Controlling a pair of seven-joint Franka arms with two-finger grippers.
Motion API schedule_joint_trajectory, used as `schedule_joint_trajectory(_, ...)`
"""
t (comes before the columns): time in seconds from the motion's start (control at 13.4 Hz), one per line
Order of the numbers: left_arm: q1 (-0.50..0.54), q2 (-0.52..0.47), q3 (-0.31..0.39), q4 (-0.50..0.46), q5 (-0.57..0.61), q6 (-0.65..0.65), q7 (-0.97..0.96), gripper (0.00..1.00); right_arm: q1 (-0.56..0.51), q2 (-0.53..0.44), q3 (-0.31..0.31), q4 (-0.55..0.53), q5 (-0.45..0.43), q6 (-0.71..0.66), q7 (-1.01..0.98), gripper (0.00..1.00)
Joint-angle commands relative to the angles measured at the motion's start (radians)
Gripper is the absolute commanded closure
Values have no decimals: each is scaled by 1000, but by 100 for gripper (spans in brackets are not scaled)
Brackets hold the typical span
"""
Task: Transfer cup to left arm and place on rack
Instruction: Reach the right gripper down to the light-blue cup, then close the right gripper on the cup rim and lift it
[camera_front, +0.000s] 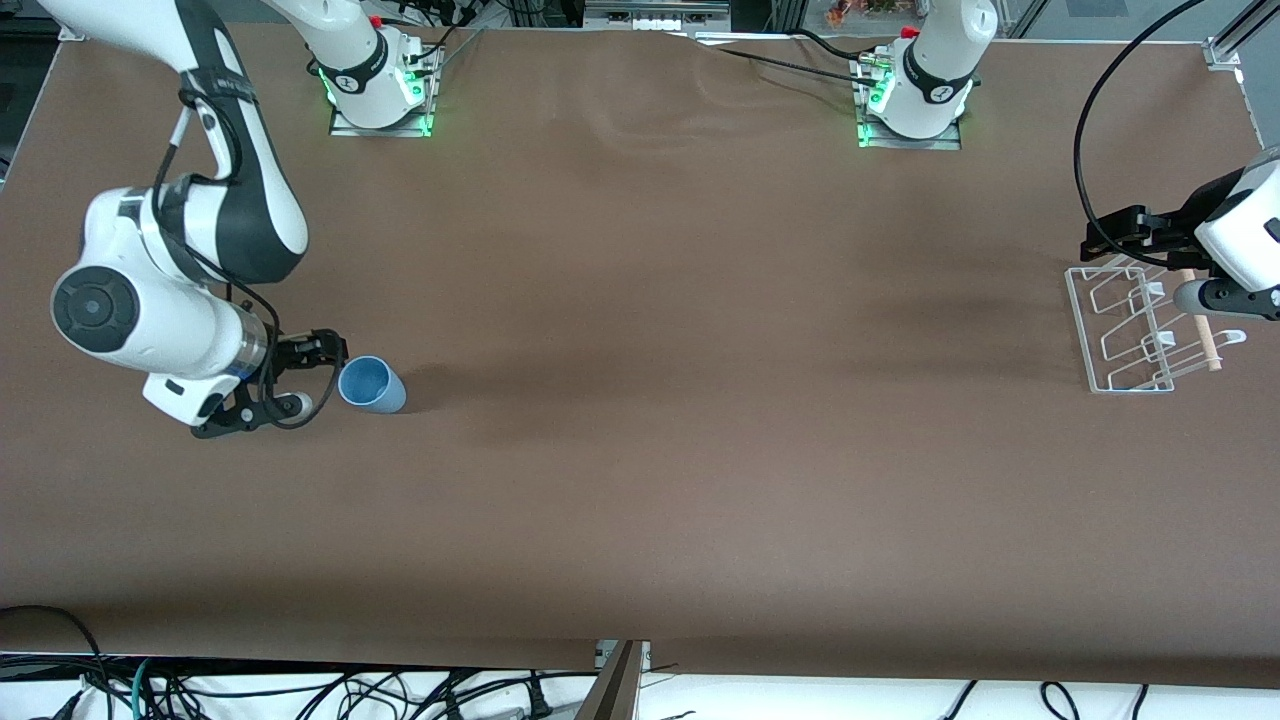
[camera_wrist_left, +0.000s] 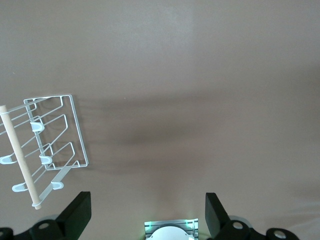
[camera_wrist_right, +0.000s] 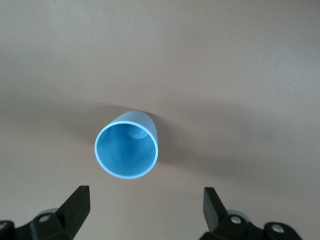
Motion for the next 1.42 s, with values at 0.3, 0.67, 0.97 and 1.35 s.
schedule_joint_trajectory(0.3, 5, 15, -7, 29, -12, -8, -5, 0, -7, 94, 2, 5, 3, 103, -22, 1)
schedule_joint_trajectory(0.67, 2, 17, -8, 29, -17, -9, -5, 0, -10, 114, 2, -70, 13, 189, -22, 1)
schedule_joint_trajectory(0.97, -1, 15, -10, 31, -18, -11, -5, 0, -21, 125, 2, -98, 17, 225, -24, 3)
schedule_joint_trajectory(1.35, 2, 17, -8, 25, -43, -9, -5, 0, -24, 131, 2, -95, 60, 212, -5, 100)
